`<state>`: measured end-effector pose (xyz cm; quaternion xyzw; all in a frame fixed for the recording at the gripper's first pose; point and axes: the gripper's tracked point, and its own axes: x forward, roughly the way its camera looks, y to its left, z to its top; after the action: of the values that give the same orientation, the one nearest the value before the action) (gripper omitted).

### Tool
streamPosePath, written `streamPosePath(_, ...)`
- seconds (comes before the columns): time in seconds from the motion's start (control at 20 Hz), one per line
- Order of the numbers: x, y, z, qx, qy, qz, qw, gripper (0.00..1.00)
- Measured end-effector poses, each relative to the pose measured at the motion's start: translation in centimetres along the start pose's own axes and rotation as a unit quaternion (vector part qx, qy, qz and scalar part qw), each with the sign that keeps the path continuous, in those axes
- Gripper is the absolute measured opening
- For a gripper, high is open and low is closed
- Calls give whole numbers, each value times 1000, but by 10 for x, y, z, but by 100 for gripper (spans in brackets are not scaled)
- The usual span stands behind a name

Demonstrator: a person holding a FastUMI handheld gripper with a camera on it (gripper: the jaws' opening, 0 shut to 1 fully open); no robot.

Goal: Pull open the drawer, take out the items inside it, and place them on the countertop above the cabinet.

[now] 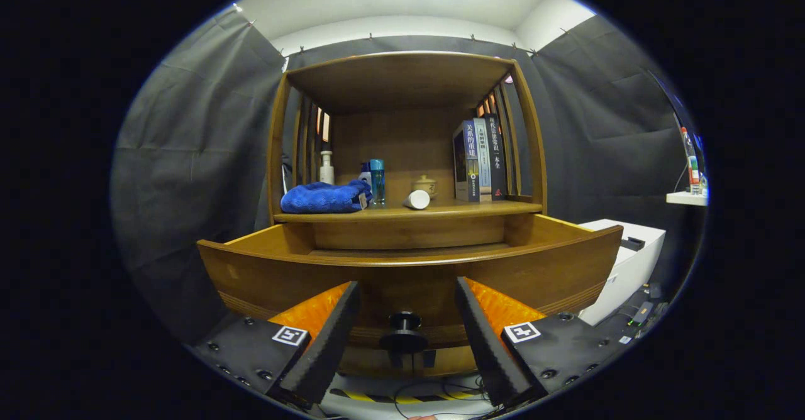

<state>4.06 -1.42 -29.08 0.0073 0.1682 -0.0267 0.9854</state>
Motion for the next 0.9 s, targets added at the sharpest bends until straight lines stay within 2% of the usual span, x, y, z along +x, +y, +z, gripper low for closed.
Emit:
streamPosePath(0.05,-1,2,5,12,-13,1,1000,98)
streamPosePath(0.5,22,-5,1,-9,5,9,1000,98)
streamPosePath(0.9,93,-1,10,-13,12,5,1000,98)
